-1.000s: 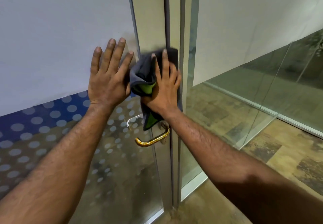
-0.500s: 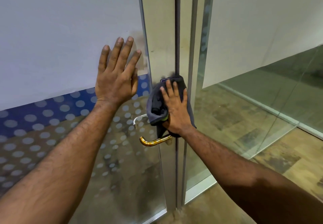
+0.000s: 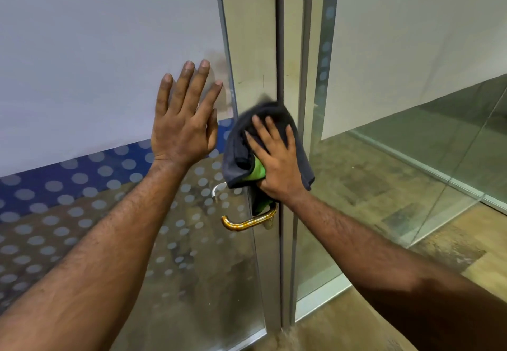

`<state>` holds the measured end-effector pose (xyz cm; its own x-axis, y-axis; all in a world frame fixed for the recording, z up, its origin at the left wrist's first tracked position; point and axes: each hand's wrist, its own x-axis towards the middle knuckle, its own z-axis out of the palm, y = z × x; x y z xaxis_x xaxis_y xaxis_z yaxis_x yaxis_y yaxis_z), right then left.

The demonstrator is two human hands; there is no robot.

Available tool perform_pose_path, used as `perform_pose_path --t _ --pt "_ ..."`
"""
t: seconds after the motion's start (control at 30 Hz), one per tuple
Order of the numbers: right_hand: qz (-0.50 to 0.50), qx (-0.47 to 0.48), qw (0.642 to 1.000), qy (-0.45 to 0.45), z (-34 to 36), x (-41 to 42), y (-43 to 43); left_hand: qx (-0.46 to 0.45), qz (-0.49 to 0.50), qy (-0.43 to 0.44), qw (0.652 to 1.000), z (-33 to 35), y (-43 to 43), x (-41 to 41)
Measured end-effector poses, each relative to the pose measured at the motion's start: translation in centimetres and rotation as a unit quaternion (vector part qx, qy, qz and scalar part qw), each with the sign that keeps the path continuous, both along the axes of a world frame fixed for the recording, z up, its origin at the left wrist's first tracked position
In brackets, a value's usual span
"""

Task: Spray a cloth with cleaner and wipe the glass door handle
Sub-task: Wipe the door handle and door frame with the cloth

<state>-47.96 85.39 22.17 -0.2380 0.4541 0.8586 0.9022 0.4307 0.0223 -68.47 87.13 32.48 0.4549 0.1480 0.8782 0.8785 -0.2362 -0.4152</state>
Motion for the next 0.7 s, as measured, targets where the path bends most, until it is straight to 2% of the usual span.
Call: perform_pose_path --t 0.13,0.27,0.37,0.5,0.7 --pt "-0.017 -0.015 0.999 0.032 2.6 0.0 -0.6 -0.005 -0.005 -0.003 1.0 0.0 0.1 -0.1" --pt "-0.011 0.03 0.997 0.067 9.7 -1.1 0.2 -0.019 -0.006 0.001 1.0 0.0 0.1 -0.1" --pt "-0.006 0.058 0.996 0.062 11.3 -1.6 0.2 -0.023 -0.01 -0.006 1.0 0.1 0.0 -0.1" --pt "-0.011 0.03 0.999 -0.01 6.8 -0.5 -0.6 -0.013 -0.01 0.006 1.0 0.1 -0.1 -0.2" --pt "-0.036 -0.101 0.988 -0.108 -1.4 2.0 -2.7 -0.032 -0.009 -0.004 0.999 0.2 -0.3 -0.1"
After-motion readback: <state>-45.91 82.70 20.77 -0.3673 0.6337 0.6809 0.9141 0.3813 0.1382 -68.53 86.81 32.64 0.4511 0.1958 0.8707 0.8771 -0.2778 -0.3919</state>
